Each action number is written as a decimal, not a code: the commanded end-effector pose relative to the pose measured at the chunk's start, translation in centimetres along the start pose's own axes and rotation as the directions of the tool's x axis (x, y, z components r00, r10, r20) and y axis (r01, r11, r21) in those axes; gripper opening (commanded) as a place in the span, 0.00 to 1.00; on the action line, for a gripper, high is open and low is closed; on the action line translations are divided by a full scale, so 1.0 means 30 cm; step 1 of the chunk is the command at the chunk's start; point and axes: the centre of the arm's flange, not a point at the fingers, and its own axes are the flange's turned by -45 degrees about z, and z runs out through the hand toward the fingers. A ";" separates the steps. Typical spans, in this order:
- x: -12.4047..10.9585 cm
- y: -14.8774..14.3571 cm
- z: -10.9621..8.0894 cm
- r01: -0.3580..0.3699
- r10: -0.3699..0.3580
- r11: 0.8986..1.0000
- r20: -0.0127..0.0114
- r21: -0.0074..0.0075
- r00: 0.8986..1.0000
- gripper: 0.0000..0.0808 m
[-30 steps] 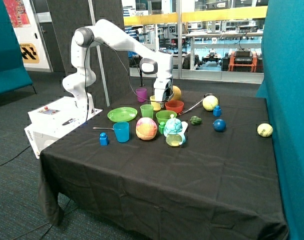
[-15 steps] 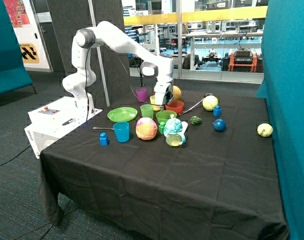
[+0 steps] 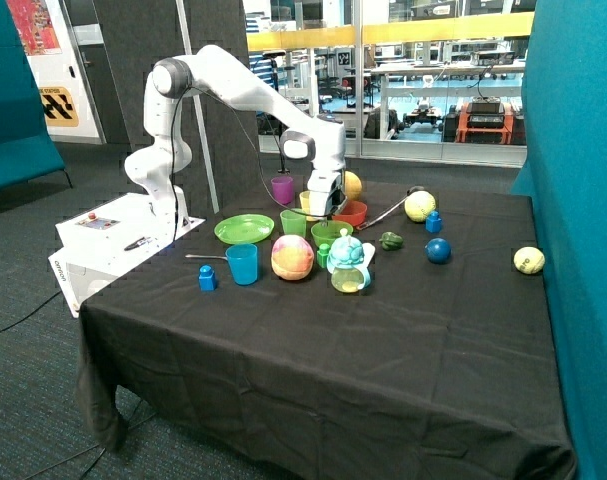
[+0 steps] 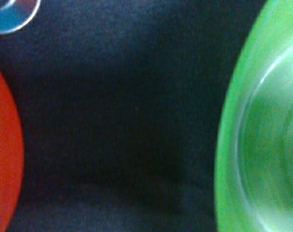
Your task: Place the bowl on the plate and the cup in the bowl matching the color
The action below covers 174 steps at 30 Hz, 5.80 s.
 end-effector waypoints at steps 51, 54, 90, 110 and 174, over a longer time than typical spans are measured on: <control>0.007 -0.010 0.056 0.020 -0.020 1.000 0.000 0.002 1.000 0.00; 0.007 -0.008 0.053 0.022 -0.022 1.000 0.000 0.002 1.000 0.00; 0.010 -0.010 -0.073 0.062 -0.062 0.998 0.000 0.002 0.998 0.00; 0.013 -0.039 -0.394 0.184 -0.184 0.983 0.000 0.001 0.983 0.00; -0.932 -0.034 -0.112 0.181 -0.181 0.983 0.000 0.001 0.983 0.00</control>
